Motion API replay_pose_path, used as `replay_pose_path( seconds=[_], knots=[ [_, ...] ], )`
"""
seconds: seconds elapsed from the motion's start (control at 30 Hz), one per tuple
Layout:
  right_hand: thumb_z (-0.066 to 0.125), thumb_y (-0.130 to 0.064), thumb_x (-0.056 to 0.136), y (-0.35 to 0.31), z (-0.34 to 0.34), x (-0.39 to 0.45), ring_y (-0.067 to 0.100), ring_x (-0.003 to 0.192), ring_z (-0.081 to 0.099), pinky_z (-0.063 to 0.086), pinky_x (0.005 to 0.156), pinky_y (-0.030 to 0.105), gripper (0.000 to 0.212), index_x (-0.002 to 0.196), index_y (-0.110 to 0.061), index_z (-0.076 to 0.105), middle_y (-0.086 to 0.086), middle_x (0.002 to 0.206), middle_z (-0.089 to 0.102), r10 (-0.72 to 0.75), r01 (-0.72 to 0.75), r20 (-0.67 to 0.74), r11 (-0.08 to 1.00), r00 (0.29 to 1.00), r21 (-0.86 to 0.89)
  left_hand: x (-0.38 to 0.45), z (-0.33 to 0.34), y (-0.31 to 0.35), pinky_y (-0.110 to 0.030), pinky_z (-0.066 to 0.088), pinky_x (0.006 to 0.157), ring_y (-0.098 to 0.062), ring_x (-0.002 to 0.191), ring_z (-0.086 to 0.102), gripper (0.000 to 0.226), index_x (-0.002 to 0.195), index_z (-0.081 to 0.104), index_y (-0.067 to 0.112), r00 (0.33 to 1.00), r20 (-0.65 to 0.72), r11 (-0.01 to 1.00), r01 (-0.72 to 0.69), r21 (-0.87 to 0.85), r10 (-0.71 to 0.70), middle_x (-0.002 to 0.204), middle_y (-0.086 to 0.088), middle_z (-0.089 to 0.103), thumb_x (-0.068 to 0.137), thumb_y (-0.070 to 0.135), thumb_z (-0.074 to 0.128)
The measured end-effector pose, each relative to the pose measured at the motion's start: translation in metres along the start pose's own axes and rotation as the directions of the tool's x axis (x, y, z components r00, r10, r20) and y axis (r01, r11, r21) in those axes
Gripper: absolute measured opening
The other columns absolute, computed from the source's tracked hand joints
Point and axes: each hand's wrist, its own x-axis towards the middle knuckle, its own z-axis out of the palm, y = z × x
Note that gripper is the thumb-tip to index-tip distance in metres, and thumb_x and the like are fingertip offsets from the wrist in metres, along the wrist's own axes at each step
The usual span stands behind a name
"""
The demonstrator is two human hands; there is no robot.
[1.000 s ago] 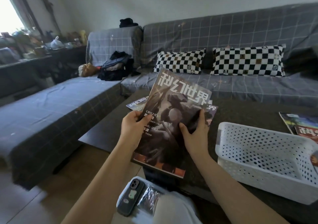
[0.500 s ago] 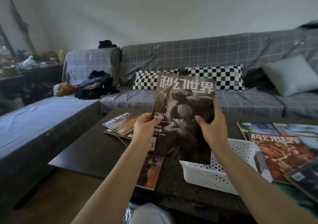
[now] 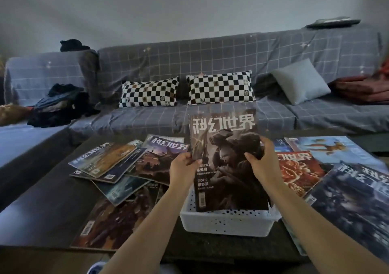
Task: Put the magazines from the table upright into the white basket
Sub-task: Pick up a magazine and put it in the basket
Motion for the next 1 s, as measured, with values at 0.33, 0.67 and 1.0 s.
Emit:
replay_pose_path(
  seconds=[0.33,0.67,1.0],
  knots=[
    [0.068,-0.015,0.084,0.038,0.013,-0.004,0.027,0.114,0.057,0.044,0.087,0.030,0.054,0.132,-0.016,0.043,0.008,0.122,0.060,0.034,-0.036,-0.015,0.979,0.999,-0.201,0.004,0.010,-0.024,-0.009,0.036,0.044,0.001,0.058,0.055,0.032,0.114,0.061,0.014,0.997,-0.034,0.934,-0.053,0.353,0.070,0.071,0.013,0.059,0.085,0.017,0.072],
    [0.063,-0.011,0.087,0.041,0.016,-0.002,0.028,0.111,0.058,0.045,0.086,0.030,0.054,0.136,-0.012,0.042,0.011,0.118,0.062,0.033,-0.038,-0.023,0.962,0.999,-0.271,0.004,0.016,-0.026,-0.031,0.054,0.063,-0.010,0.064,0.058,0.023,0.112,0.063,0.019,0.995,0.012,0.897,-0.094,0.433,0.098,0.092,-0.006,0.067,0.091,0.008,0.060],
    [0.067,-0.030,0.084,0.044,0.019,-0.004,0.029,0.126,0.043,0.039,0.100,0.037,0.067,0.140,-0.013,0.035,0.015,0.137,0.045,0.050,-0.039,0.023,0.940,0.998,-0.338,-0.004,0.016,-0.023,-0.039,0.047,0.100,-0.028,0.117,0.054,0.037,0.122,0.057,0.010,0.994,0.094,0.879,-0.101,0.466,0.065,0.126,-0.015,0.056,0.089,0.025,0.065]
  ],
)
